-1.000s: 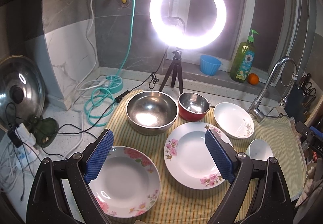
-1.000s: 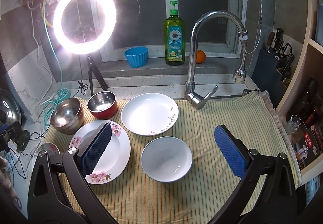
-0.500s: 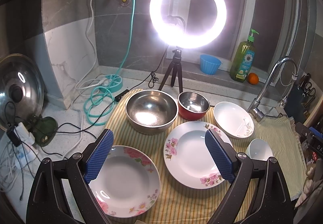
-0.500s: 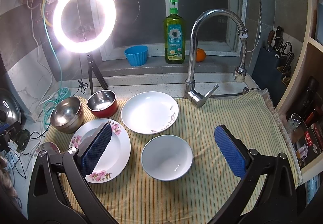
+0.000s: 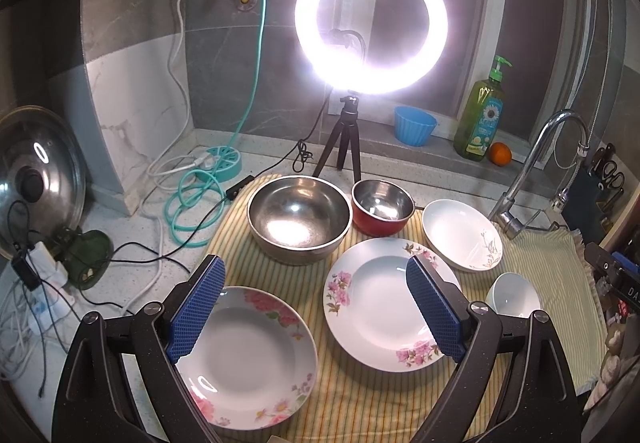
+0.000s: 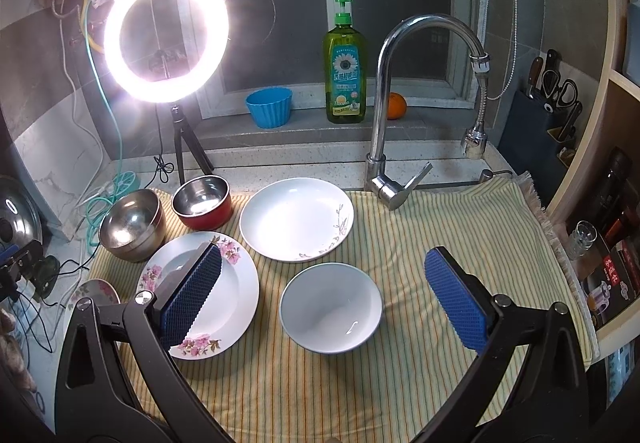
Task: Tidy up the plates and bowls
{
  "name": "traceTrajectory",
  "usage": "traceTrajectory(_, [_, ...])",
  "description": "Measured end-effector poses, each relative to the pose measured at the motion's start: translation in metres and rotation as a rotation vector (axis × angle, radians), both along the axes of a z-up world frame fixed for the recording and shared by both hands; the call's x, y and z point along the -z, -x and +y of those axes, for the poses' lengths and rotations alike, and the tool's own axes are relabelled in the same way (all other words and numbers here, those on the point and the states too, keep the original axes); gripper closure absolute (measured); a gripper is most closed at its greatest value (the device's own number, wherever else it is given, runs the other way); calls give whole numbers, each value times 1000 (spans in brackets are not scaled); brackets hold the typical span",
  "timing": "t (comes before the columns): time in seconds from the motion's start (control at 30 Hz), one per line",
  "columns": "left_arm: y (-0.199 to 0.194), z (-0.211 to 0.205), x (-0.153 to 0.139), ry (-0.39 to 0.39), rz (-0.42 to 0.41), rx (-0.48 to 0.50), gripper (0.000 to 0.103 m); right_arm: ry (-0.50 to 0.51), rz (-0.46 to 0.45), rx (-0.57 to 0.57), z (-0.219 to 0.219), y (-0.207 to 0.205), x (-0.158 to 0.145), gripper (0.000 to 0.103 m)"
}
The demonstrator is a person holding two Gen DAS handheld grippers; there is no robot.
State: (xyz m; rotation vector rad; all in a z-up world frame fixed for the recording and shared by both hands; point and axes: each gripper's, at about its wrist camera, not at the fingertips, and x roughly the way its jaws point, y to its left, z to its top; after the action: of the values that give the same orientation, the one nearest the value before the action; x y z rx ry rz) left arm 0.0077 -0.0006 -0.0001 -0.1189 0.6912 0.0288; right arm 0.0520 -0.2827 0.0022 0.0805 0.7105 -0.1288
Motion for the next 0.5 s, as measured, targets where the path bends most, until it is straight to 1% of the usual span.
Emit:
traceTrajectory(0.2, [0, 1, 1, 1, 1, 3, 11, -7, 7, 2, 1, 7, 6, 0])
traceTrajectory(0.5, [-1, 0, 5, 1, 7, 12, 11, -21, 23, -3, 5, 2, 7, 0])
